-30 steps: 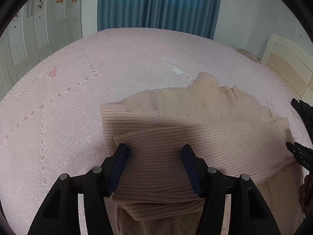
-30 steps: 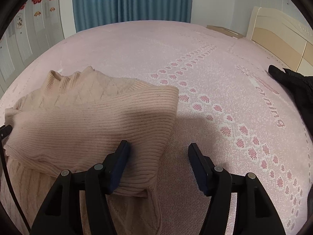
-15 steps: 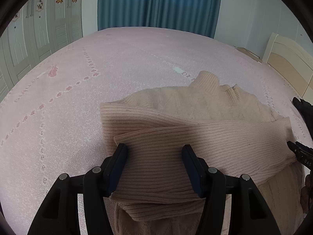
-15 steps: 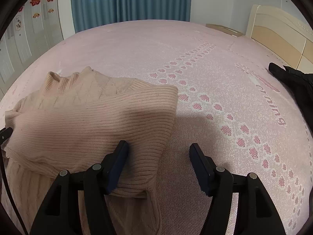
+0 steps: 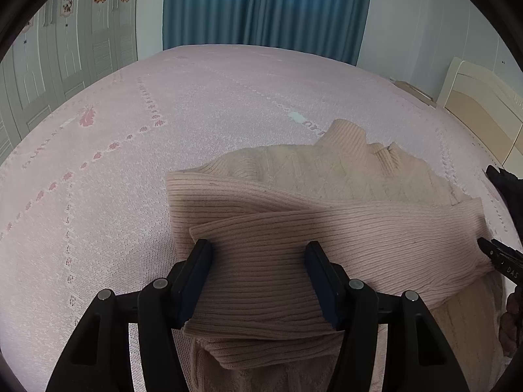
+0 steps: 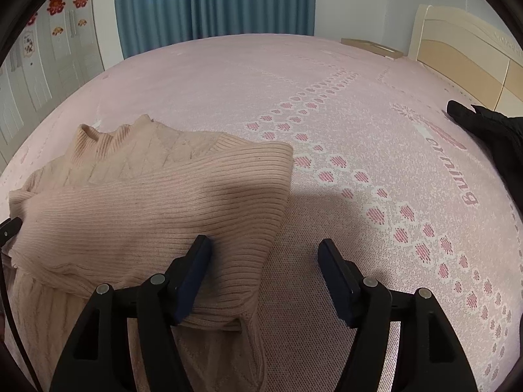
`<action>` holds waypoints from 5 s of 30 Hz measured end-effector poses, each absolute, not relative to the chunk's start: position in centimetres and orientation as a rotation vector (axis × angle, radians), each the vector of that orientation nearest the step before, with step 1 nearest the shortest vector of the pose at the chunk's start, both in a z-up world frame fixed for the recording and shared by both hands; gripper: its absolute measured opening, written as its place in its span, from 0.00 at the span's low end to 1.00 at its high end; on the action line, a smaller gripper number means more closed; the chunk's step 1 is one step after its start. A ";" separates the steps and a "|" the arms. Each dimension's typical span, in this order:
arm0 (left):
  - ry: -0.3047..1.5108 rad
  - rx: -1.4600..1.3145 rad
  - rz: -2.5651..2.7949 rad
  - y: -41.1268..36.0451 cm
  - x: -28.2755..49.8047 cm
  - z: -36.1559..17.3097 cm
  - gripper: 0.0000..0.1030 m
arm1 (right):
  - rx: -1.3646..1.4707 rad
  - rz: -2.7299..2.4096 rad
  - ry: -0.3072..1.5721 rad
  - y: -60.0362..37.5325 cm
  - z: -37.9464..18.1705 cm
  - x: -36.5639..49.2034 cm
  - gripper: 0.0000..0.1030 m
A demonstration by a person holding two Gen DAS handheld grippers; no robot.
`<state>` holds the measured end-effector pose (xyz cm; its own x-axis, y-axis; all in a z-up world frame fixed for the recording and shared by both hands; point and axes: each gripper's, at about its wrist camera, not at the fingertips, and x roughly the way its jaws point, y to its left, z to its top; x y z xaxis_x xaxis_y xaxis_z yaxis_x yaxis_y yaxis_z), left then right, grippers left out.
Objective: Fold small clothes
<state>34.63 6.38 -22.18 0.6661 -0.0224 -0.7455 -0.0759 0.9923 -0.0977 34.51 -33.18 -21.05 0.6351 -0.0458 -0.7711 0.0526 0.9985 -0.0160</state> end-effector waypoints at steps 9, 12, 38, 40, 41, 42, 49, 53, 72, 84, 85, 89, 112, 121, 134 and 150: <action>0.840 -0.123 0.034 6.3 34.6 -22.1 0.56 | -0.001 -0.064 0.879 -32.9 -21.0 34.5 0.65; 0.840 -0.117 0.038 6.2 34.6 -22.1 0.56 | -0.006 -0.069 0.879 -32.9 -21.0 34.5 0.65; 0.844 -0.092 0.055 5.9 34.6 -22.1 0.57 | -0.017 -0.089 0.865 -33.0 -20.8 34.2 0.68; 0.844 -0.088 0.056 5.9 34.6 -22.1 0.58 | -0.015 -0.089 0.866 -33.0 -20.7 34.2 0.68; 0.843 -0.087 0.057 5.9 34.6 -22.0 0.58 | -0.016 -0.087 0.866 -33.0 -20.7 34.2 0.68; 0.842 -0.084 0.066 5.9 34.5 -22.0 0.65 | -0.013 -0.085 0.863 -33.1 -20.6 34.1 0.68; 0.873 -0.197 0.068 8.0 33.7 -21.6 0.71 | -0.014 -0.076 0.852 -33.2 -19.7 33.2 0.68; 0.874 -0.266 0.045 9.1 30.2 -20.8 0.71 | 0.073 -0.068 0.854 -34.4 -18.6 30.1 0.68; 0.868 -0.194 -0.126 7.8 11.6 -17.8 0.70 | 0.104 -0.025 0.685 -33.3 -12.9 8.0 0.64; 0.955 -0.396 -0.200 8.9 5.6 -20.8 0.59 | 0.167 0.049 0.845 -33.4 -18.0 3.6 0.55; 0.954 -0.380 -0.208 8.6 5.0 -20.9 0.59 | 0.175 0.062 0.858 -33.4 -18.3 3.2 0.55; 0.965 -0.385 -0.244 7.8 4.1 -21.1 0.58 | 0.207 0.107 0.894 -33.2 -19.5 2.2 0.51; 1.004 -0.589 -0.303 6.3 13.2 -22.7 0.41 | 0.184 0.107 0.929 -30.8 -20.0 9.1 0.40; 1.020 -0.481 -0.328 5.8 11.2 -22.3 0.41 | 0.156 0.128 0.932 -30.5 -20.1 8.8 0.44; 0.962 -0.357 -0.277 5.3 5.8 -21.9 0.41 | 0.106 0.177 0.878 -30.0 -20.3 3.4 0.61; 0.970 -0.420 -0.161 7.3 3.7 -21.3 0.06 | 0.188 0.203 0.951 -31.3 -19.3 2.1 0.09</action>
<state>3.69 7.28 -21.25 0.5607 -0.3172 -0.7649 -0.0525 0.9082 -0.4151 2.06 -31.26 -19.35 0.5646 0.2537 -0.7854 -0.0891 0.9648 0.2476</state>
